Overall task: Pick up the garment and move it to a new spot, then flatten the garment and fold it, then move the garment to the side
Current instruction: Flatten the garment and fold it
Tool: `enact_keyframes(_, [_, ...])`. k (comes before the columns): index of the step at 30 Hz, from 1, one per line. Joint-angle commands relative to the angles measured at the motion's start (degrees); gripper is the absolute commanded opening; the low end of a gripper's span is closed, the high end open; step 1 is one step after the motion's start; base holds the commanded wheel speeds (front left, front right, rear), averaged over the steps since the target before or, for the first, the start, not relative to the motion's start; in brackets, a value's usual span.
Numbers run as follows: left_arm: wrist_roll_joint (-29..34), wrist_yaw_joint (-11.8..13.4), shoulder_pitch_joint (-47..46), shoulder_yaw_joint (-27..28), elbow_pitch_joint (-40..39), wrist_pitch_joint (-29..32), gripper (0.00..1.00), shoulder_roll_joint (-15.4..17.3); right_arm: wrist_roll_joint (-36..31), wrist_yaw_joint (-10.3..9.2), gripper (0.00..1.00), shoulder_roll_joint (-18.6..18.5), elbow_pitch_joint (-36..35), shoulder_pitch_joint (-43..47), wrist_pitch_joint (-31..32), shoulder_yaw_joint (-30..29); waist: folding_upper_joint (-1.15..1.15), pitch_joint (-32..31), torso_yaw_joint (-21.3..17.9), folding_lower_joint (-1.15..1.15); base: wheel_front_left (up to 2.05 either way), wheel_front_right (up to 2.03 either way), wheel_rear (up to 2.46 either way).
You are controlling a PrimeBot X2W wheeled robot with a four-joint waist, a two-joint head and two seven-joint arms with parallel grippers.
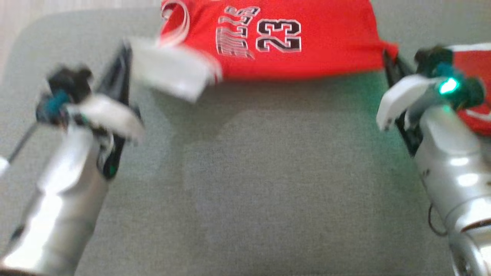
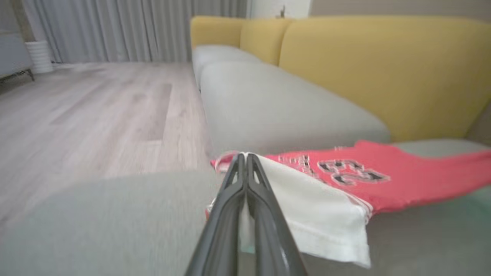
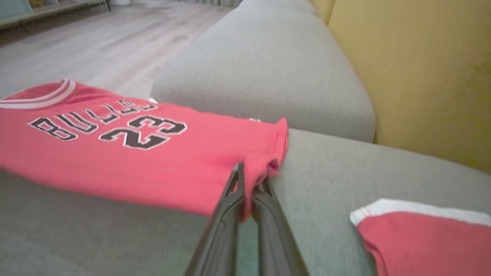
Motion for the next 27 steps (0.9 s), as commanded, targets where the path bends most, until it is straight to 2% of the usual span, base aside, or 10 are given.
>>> enact_keyframes(1, [-0.6, 0.1, -1.0, 0.5, -1.8, 0.4, 0.00, 3.8, 0.8, -0.05, 0.00, 0.2, -0.9, -0.2, 0.6, 1.9, 0.00, -2.2, 0.4, 0.01, 0.00, 0.00, 0.00])
enact_keyframes(6, [-5.2, 0.1, 8.9, -7.2, -6.0, 7.1, 0.00, 8.2, 5.9, -0.05, 0.00, -0.7, 0.8, 5.3, 7.2, 8.0, 0.00, -6.6, 1.0, 0.01, 0.00, 0.00, 0.00])
enact_keyframes(11, [-10.5, 0.1, 16.8, -12.8, -14.0, 14.6, 0.00, 14.2, 12.8, -0.05, 0.00, -3.2, -2.1, 10.4, 15.2, 15.7, 0.00, -9.9, 1.6, 0.01, 0.00, 0.00, 0.00])
enact_keyframes(21, [-17.1, 0.7, 27.9, -17.6, -32.2, 26.7, 0.00, 24.6, 31.9, -0.05, 0.00, -15.2, -19.7, 20.2, 32.1, 28.9, 0.00, -13.9, 2.0, 0.01, 0.00, 0.00, 0.00])
enact_keyframes(23, [-18.0, 1.7, 29.2, -17.5, -35.7, 27.9, 0.00, 26.0, 35.1, -0.05, 0.00, -17.9, -23.7, 21.6, 34.2, 30.1, 0.00, -14.1, 2.1, 0.01, 0.00, 0.00, 0.00])
enact_keyframes(27, [-18.7, 4.5, 29.9, -15.7, -40.5, 27.1, 0.00, 27.1, 40.2, -0.05, 0.00, -21.2, -29.3, 23.4, 34.3, 28.8, 0.00, -14.1, 2.1, 0.01, 0.00, 0.00, 0.00])
